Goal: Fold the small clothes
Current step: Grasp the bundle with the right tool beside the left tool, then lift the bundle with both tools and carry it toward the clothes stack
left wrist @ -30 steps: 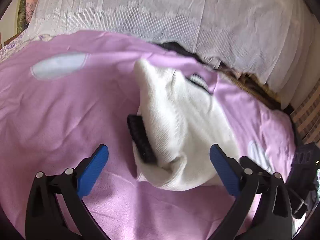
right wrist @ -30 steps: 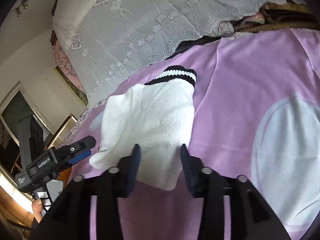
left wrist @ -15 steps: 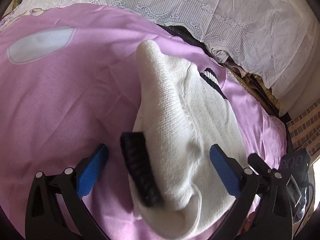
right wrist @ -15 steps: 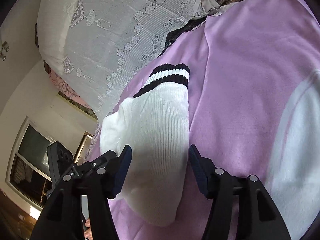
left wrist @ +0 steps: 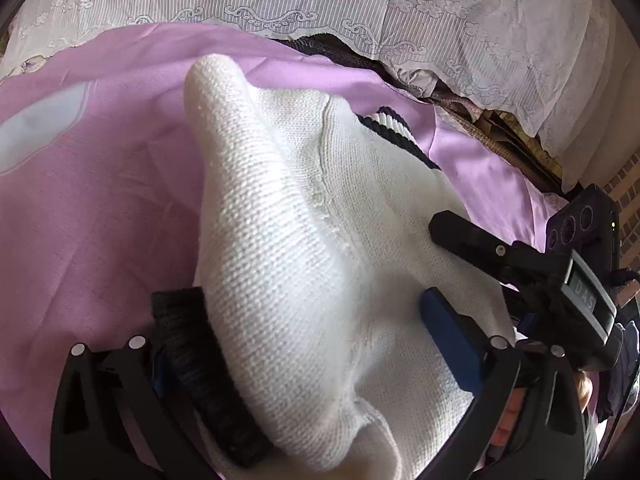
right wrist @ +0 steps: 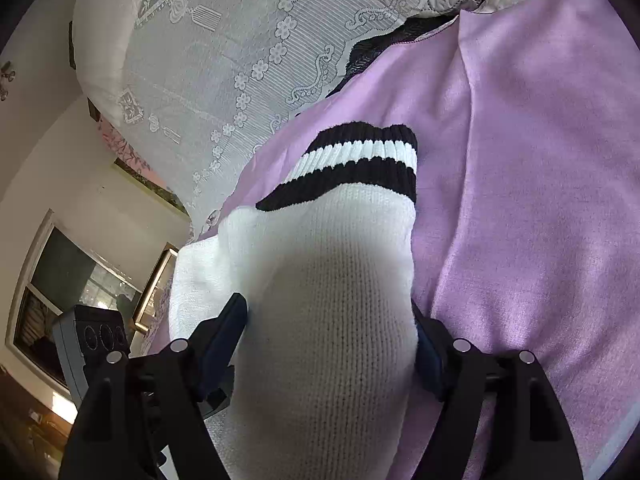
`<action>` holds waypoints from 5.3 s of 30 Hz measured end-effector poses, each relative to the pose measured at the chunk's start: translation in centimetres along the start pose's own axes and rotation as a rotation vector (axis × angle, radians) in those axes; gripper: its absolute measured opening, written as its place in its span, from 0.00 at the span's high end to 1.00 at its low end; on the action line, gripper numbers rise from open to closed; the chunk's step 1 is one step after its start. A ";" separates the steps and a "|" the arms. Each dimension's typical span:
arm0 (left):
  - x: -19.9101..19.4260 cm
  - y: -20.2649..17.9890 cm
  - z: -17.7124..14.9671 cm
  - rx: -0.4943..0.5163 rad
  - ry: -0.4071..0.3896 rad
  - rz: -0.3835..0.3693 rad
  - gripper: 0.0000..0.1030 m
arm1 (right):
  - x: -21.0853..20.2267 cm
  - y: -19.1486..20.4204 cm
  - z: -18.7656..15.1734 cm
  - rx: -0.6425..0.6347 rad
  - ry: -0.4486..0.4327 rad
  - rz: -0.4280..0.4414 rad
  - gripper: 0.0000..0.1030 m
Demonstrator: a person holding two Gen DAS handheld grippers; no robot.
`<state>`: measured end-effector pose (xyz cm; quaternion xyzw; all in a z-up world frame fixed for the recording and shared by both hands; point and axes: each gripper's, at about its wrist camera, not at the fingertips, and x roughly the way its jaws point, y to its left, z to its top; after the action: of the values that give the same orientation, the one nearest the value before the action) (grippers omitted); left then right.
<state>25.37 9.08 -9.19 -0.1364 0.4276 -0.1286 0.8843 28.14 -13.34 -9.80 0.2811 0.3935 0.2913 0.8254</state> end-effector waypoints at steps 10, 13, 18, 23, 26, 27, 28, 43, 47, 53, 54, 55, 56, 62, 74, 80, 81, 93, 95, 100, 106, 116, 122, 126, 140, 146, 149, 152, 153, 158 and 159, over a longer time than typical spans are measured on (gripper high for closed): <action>-0.1 -0.2 -0.2 0.004 -0.007 0.003 0.04 | -0.5 -0.3 0.1 0.008 -0.011 0.001 0.31; -0.1 -0.2 -0.2 0.004 -0.007 0.003 0.04 | -0.5 -0.3 0.1 0.007 -0.010 0.000 0.31; -0.1 -0.1 -0.2 0.001 -0.007 0.003 0.04 | -0.4 -0.1 0.1 0.003 -0.006 -0.009 0.32; -0.2 0.0 -0.2 0.000 -0.008 -0.003 0.05 | -0.5 -0.2 0.0 0.002 -0.003 -0.019 0.35; -0.2 0.0 -0.2 0.002 -0.008 -0.010 0.06 | -0.5 -0.1 0.1 0.002 -0.003 -0.020 0.36; -0.2 0.0 -0.3 0.002 -0.008 -0.014 0.07 | -0.5 -0.1 0.1 0.002 -0.002 -0.022 0.36; -0.3 0.0 -0.3 0.002 -0.007 -0.017 0.07 | -0.5 -0.1 0.1 0.003 -0.003 -0.023 0.37; -0.8 2.1 -0.2 -0.115 -0.002 -0.127 0.31 | -0.6 -0.2 0.1 0.005 -0.002 -0.029 0.40; -1.0 1.7 -0.3 -0.099 -0.014 -0.112 0.39 | -1.0 -0.2 -0.2 0.001 -0.020 -0.035 0.53; -1.4 1.3 -0.5 -0.075 -0.042 -0.096 0.50 | -1.9 1.3 -0.6 -0.084 -0.067 -0.078 0.59; -1.6 1.1 -0.5 -0.063 -0.048 -0.087 0.51 | -2.1 1.5 -0.7 -0.099 -0.075 -0.086 0.59; -1.7 0.9 -0.6 -0.050 -0.055 -0.077 0.52 | -2.3 1.7 -0.8 -0.111 -0.081 -0.092 0.60; -1.9 0.6 -0.7 -0.032 -0.063 -0.064 0.53 | -2.6 1.9 -0.9 -0.122 -0.088 -0.098 0.60; -2.8 -1.9 -1.5 0.068 -0.101 0.000 0.56 | -4.4 2.8 -1.5 -0.165 -0.119 -0.137 0.60; -4.4 -6.3 -4.6 0.201 -0.131 0.022 0.58 | -9.7 2.6 -3.9 -0.155 -0.167 -0.198 0.61; -5.1 -8.6 -6.6 0.235 -0.130 0.004 0.58 | -13.0 2.0 -5.7 -0.144 -0.186 -0.227 0.61; -5.2 -9.0 -6.9 0.239 -0.131 0.002 0.58 | -13.5 2.0 -6.0 -0.144 -0.190 -0.231 0.61; -8.0 -13.7 -11.9 0.311 -0.158 -0.032 0.59 | -20.2 2.3 -10.1 -0.189 -0.231 -0.283 0.61; -8.8 -14.6 -12.7 0.329 -0.172 -0.050 0.61 | -21.7 2.4 -11.0 -0.196 -0.241 -0.282 0.61; -10.1 -16.3 -14.5 0.348 -0.176 -0.098 0.61 | -25.1 2.7 -13.2 -0.214 -0.277 -0.285 0.61; -10.0 -17.8 -15.9 0.344 -0.108 -0.189 0.61 | -28.6 2.1 -15.2 -0.220 -0.298 -0.320 0.61; -7.4 -17.1 -16.4 0.258 0.031 -0.224 0.20 | -31.3 -1.9 -17.0 -0.109 -0.255 -0.295 0.61; -4.7 -15.3 -15.8 0.146 0.160 -0.333 0.09 | -30.9 -3.1 -16.8 -0.058 -0.235 -0.285 0.61; -6.1 -17.8 -16.5 0.255 0.119 -0.376 0.49 | -31.1 -3.1 -17.0 -0.045 -0.242 -0.284 0.61; -6.4 -25.8 -15.9 0.358 0.082 -0.401 0.54 | -37.4 -1.2 -15.8 -0.178 -0.391 -0.412 0.62; -6.0 -32.4 -16.2 0.436 0.077 -0.476 0.54 | -44.1 -2.8 -15.0 -0.155 -0.475 -0.473 0.62; -5.2 -35.1 -16.5 0.456 0.098 -0.512 0.54 | -47.1 -3.9 -14.8 -0.135 -0.507 -0.511 0.62; -4.9 -37.5 -17.1 0.472 0.111 -0.545 0.54 | -49.6 -4.6 -14.9 -0.119 -0.539 -0.539 0.62; -4.9 -38.2 -17.4 0.482 0.111 -0.549 0.54 | -50.2 -4.8 -15.1 -0.118 -0.544 -0.545 0.62; -4.7 -39.7 -18.1 0.481 0.135 -0.579 0.54 | -51.9 -5.6 -15.3 -0.103 -0.568 -0.555 0.62; -4.8 -39.9 -18.1 0.480 0.136 -0.585 0.54 | -52.2 -5.5 -15.4 -0.103 -0.577 -0.551 0.62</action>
<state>3.70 -28.75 -2.48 -0.0327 0.3859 -0.4807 0.7867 -10.18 -50.09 3.54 0.1938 0.1912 -0.0126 0.9622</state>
